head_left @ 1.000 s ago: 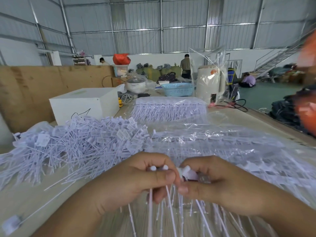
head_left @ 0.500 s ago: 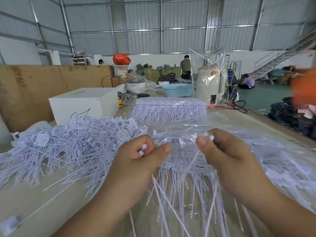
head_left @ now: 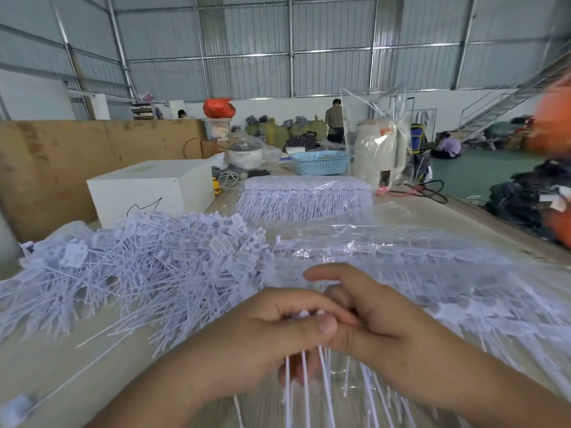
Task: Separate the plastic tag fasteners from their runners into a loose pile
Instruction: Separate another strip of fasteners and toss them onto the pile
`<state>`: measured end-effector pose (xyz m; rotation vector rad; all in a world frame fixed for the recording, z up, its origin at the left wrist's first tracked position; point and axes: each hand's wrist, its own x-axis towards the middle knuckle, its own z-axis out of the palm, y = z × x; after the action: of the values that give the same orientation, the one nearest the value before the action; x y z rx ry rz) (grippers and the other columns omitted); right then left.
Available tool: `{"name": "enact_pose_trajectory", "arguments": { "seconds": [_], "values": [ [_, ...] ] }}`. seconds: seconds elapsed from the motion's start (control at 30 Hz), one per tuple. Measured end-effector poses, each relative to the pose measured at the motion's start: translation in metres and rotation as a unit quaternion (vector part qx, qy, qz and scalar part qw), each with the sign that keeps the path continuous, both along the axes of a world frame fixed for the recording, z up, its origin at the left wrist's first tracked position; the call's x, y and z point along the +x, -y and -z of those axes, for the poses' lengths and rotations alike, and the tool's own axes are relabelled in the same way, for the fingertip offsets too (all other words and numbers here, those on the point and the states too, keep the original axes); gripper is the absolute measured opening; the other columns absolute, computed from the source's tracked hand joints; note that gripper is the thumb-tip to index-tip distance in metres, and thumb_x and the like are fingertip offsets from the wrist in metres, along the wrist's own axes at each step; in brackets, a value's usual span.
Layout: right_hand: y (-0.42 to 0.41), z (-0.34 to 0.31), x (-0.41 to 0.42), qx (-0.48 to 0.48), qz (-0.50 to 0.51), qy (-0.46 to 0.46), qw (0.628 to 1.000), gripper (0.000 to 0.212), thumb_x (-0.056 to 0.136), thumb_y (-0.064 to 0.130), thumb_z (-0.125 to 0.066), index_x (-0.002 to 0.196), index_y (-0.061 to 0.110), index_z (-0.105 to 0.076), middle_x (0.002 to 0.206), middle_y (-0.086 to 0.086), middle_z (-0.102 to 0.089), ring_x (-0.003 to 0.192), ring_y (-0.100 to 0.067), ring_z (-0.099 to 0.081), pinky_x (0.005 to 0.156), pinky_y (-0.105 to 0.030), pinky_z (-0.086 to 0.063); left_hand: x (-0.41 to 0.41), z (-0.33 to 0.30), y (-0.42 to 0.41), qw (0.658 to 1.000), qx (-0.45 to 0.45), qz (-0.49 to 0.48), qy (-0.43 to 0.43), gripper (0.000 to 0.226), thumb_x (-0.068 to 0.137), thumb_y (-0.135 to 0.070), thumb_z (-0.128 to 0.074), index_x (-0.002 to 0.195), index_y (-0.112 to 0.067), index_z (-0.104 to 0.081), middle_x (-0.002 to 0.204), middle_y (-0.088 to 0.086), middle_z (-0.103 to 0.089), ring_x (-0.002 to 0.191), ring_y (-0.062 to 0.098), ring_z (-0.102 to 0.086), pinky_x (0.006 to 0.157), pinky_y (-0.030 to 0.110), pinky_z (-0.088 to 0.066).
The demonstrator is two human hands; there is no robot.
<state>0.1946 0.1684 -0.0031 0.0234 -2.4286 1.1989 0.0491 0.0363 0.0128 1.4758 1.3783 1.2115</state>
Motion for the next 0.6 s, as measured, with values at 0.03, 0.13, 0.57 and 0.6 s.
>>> {"name": "enact_pose_trajectory", "arguments": {
  "seconds": [0.03,0.13,0.57,0.6],
  "values": [
    [0.001,-0.001,0.000,0.013,-0.001,0.009,1.000,0.038,0.089,0.053,-0.058,0.125,0.050,-0.044,0.073,0.009,-0.053,0.070,-0.019,-0.056,0.073,-0.047,-0.048,-0.001,-0.001,0.001,1.000,-0.013,0.006,-0.004,0.027,0.081,-0.050,-0.065,0.100,-0.032,-0.075,0.079,0.019,-0.064,0.060,0.015,-0.061,0.057,0.026,-0.049],
    [0.000,-0.009,0.003,0.028,0.000,0.039,0.999,0.025,0.089,0.054,-0.060,0.110,0.041,-0.058,0.082,0.005,-0.062,0.076,-0.016,-0.061,0.072,-0.042,-0.050,-0.005,-0.003,0.002,0.999,-0.008,-0.030,-0.012,0.028,0.078,-0.049,-0.068,0.091,-0.026,-0.077,0.080,0.012,-0.070,0.067,0.022,-0.067,0.062,0.033,-0.055],
    [0.007,-0.012,-0.001,0.039,0.185,-0.075,0.979,0.028,0.093,0.044,-0.055,0.071,0.028,-0.050,0.053,0.010,-0.043,0.048,-0.004,-0.036,0.046,-0.025,-0.029,0.026,-0.002,-0.008,0.953,0.168,-0.253,0.017,0.036,0.061,-0.026,-0.084,0.054,-0.025,-0.048,0.051,-0.015,-0.037,0.048,0.004,-0.034,0.047,0.015,-0.029],
    [0.006,-0.015,-0.001,-0.007,0.221,-0.104,0.970,0.032,0.087,0.054,-0.051,0.070,0.027,-0.050,0.051,0.010,-0.042,0.047,-0.004,-0.036,0.045,-0.022,-0.030,0.025,-0.001,-0.008,0.946,0.172,-0.274,0.013,0.041,0.064,-0.020,-0.087,0.054,-0.024,-0.047,0.049,-0.016,-0.038,0.045,0.002,-0.034,0.045,0.013,-0.029]
  ]
}}
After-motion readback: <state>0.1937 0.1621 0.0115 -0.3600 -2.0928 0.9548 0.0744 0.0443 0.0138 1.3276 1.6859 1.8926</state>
